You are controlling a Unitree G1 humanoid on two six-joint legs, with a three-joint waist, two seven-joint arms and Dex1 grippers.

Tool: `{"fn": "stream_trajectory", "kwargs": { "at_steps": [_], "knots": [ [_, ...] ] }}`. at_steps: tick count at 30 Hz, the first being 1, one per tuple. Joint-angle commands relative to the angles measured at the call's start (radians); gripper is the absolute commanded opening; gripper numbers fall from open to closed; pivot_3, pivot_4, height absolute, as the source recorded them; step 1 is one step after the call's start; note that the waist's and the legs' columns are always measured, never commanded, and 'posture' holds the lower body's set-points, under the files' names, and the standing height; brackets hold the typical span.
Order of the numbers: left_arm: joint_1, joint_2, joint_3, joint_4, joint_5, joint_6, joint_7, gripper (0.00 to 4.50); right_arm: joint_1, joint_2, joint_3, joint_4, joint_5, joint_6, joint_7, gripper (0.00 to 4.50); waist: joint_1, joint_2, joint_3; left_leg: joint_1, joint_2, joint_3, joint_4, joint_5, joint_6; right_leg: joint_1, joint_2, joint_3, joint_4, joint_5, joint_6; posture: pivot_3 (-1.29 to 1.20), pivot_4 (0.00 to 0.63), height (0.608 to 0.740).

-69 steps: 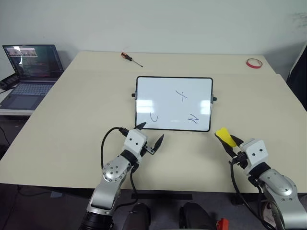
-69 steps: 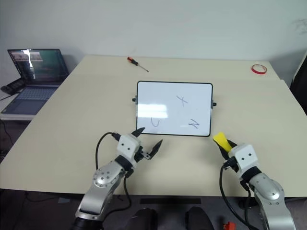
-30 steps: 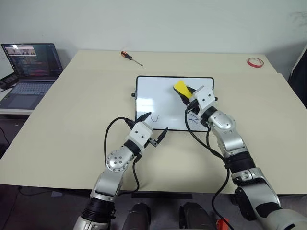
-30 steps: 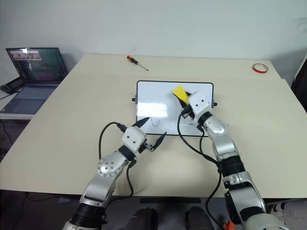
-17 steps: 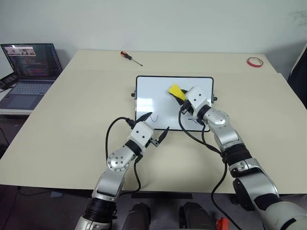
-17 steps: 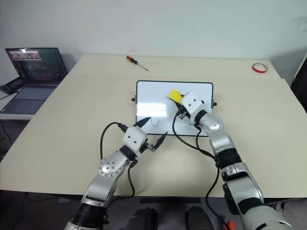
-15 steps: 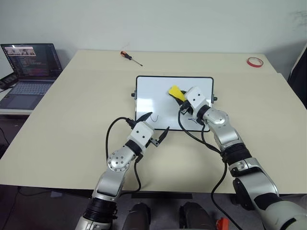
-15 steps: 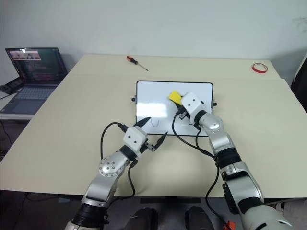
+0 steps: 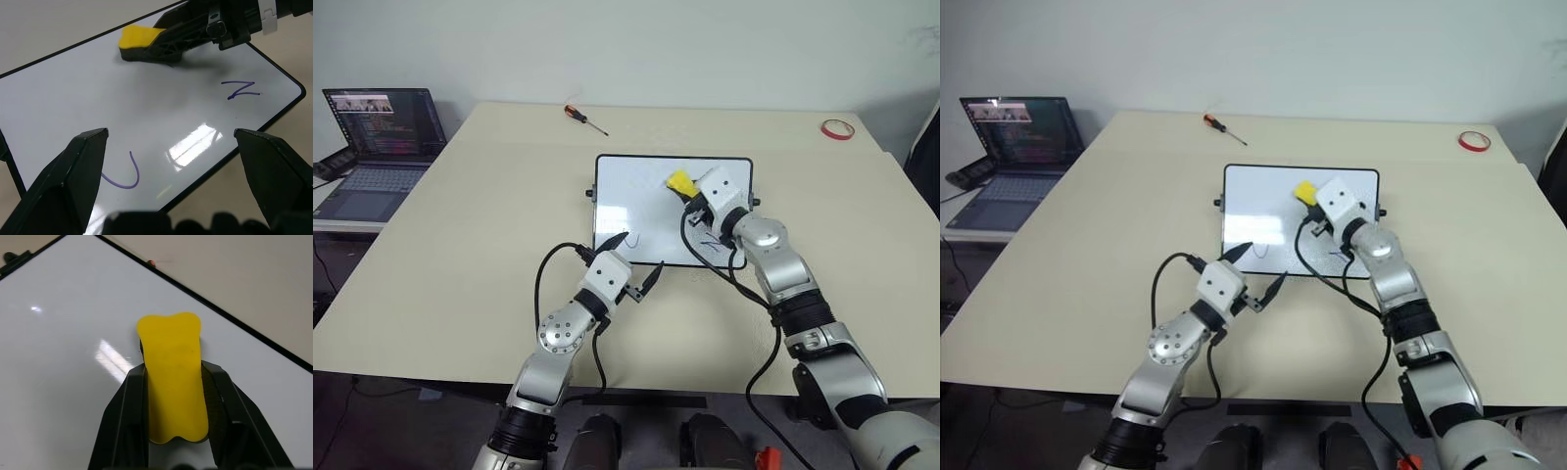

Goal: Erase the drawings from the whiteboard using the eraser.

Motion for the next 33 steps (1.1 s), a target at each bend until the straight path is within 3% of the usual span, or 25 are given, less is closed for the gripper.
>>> {"fn": "stream_trajectory", "kwargs": {
  "at_steps": [1,9,21,33],
  "knots": [
    [-0.012,0.002,-0.006,-0.041,-0.001,-0.005,-0.001,4.5,0.028,-0.027,-0.05,0.001,-0.028,0.035,-0.087,1.14,0.0,0.0,0.0,0.0,0.0,0.0,0.0,0.0,0.0,0.0,0.0,0.0,0.0,0.0,0.0,0.0,0.15,0.74],
    [-0.011,0.005,-0.013,-0.047,-0.003,-0.001,-0.01,4.5,0.087,-0.02,-0.025,-0.06,-0.033,0.068,-0.117,1.14,0.003,0.0,0.0,0.0,0.0,-0.001,0.0,0.0,0.0,0.001,0.0,0.0,0.0,0.0,0.0,0.0,0.15,0.74],
    [-0.019,0.005,-0.02,-0.039,-0.005,-0.003,-0.015,4.5,0.192,-0.043,0.095,-0.198,-0.034,0.128,0.074,1.14,-0.01,0.0,-0.001,0.003,0.001,0.001,0.0,0.0,0.0,0.001,0.0,0.001,0.0,0.0,0.0,0.0,0.15,0.74],
    [-0.025,-0.004,-0.028,-0.033,-0.002,-0.007,-0.016,4.5,0.028,0.006,0.014,-0.032,-0.062,0.013,-0.164,1.14,-0.006,0.0,-0.001,0.004,0.0,0.001,0.0,0.001,0.001,0.002,0.001,0.001,0.002,0.001,0.001,0.0,0.15,0.74]
  ]
}}
